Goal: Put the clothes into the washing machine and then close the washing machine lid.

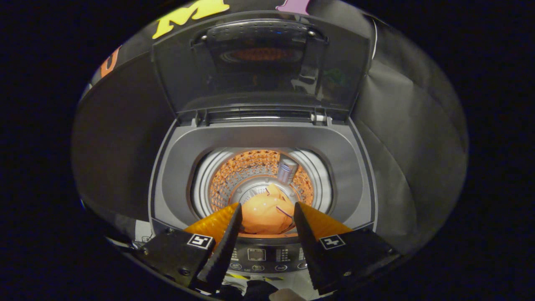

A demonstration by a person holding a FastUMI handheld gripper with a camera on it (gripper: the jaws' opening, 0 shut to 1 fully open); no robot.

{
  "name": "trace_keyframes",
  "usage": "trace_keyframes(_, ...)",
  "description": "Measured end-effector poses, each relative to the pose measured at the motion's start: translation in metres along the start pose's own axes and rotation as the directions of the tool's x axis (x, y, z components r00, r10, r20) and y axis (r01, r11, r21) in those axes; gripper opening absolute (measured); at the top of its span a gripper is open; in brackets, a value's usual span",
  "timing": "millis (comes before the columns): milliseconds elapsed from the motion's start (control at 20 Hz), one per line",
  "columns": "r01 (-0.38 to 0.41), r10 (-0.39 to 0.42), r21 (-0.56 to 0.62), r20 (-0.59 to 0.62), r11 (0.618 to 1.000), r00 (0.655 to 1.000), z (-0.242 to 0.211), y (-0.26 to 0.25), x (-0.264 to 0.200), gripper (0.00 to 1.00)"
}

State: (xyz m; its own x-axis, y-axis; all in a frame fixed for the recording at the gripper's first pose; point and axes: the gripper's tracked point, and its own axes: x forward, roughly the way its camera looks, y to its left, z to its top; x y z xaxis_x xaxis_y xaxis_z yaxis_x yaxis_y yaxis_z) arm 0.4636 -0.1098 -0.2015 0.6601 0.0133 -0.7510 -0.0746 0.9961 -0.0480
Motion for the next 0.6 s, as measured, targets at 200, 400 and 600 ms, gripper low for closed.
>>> trace_keyframes(200,-0.003,0.004,-0.022,0.054,1.000,0.999,0.013,0.008,-0.016,0.78)
trace_keyframes(400,-0.002,0.006,-0.026,0.142,1.000,0.990,0.041,0.015,-0.040,0.78)
trace_keyframes(600,0.001,0.014,-0.059,0.260,0.998,0.966,0.082,0.025,-0.073,0.78)
